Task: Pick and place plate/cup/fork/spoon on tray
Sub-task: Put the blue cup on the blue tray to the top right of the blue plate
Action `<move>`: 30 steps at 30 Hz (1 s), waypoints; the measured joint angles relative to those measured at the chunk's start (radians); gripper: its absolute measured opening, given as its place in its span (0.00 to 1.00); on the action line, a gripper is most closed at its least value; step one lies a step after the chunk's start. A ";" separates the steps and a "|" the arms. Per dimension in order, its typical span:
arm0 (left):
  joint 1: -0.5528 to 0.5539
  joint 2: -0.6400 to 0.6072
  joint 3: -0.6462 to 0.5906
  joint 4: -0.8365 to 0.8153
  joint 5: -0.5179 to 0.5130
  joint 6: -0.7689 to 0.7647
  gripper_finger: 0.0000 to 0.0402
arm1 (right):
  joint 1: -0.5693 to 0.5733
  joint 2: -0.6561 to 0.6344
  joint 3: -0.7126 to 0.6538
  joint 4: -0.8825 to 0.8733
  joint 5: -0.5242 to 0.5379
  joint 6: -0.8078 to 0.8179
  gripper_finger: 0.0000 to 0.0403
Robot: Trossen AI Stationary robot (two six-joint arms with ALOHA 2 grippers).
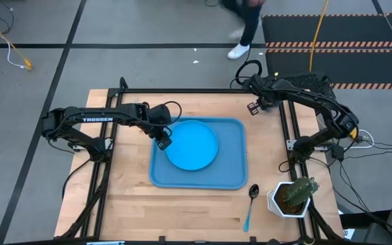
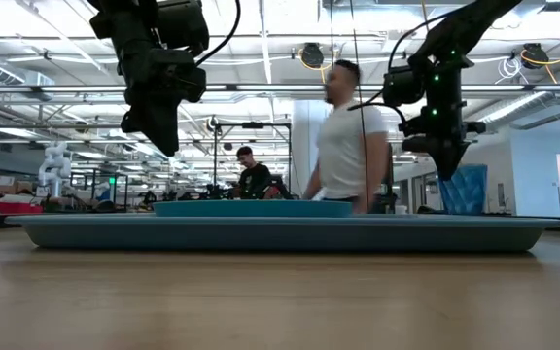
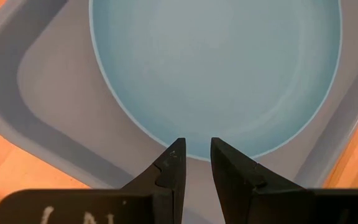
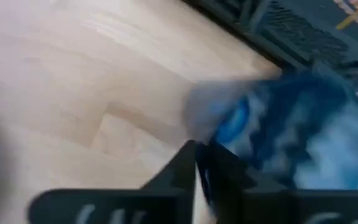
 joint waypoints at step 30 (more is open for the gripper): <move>0.000 0.000 0.000 0.010 0.000 -0.003 0.19 | 0.435 -0.045 0.333 -0.184 -0.274 0.196 0.00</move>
